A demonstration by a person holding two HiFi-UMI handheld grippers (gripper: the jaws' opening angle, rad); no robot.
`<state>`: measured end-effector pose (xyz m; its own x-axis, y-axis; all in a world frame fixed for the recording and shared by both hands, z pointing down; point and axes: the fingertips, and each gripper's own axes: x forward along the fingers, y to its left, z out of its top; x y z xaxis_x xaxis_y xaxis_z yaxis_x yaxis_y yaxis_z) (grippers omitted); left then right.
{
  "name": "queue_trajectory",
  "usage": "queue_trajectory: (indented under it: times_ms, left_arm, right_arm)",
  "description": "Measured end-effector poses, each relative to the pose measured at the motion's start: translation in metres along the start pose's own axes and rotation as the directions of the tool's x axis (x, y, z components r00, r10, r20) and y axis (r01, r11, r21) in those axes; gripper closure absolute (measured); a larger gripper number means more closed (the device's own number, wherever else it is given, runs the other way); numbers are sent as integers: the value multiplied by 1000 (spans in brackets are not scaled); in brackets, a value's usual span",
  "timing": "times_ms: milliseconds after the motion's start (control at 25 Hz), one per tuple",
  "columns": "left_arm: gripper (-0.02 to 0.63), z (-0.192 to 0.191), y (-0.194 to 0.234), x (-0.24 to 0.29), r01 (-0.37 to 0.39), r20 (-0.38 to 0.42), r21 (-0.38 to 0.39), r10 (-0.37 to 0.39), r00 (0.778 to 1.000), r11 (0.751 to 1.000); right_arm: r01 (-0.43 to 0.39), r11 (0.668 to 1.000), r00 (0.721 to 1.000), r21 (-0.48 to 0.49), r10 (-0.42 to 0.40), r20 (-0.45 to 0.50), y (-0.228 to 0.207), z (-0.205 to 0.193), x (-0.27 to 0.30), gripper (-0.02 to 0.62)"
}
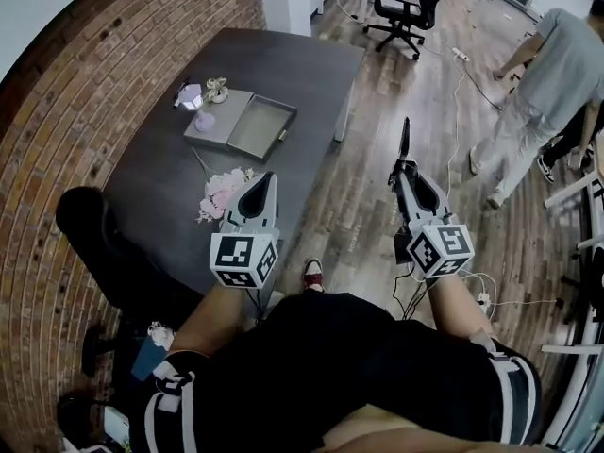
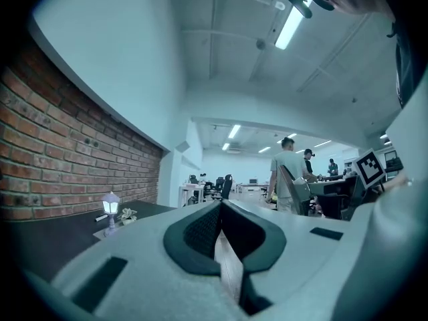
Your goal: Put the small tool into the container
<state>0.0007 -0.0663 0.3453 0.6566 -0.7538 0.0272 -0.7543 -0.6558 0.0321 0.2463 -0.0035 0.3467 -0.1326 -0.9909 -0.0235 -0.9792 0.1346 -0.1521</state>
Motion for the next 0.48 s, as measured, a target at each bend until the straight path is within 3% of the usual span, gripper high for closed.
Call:
queue_trajectory:
  times_ms: [240,480]
  left_arm:
    - [597,-2,20,42,44,0,27,-44,999,999]
    - [597,-26,44,57,47,-35,-33,-48,998,998]
  right_arm:
    - [38,999,999,-12,-38,-21,-14,1,42,512]
    - [20,999,998,-46,-23,-58,-13,-3,86,512]
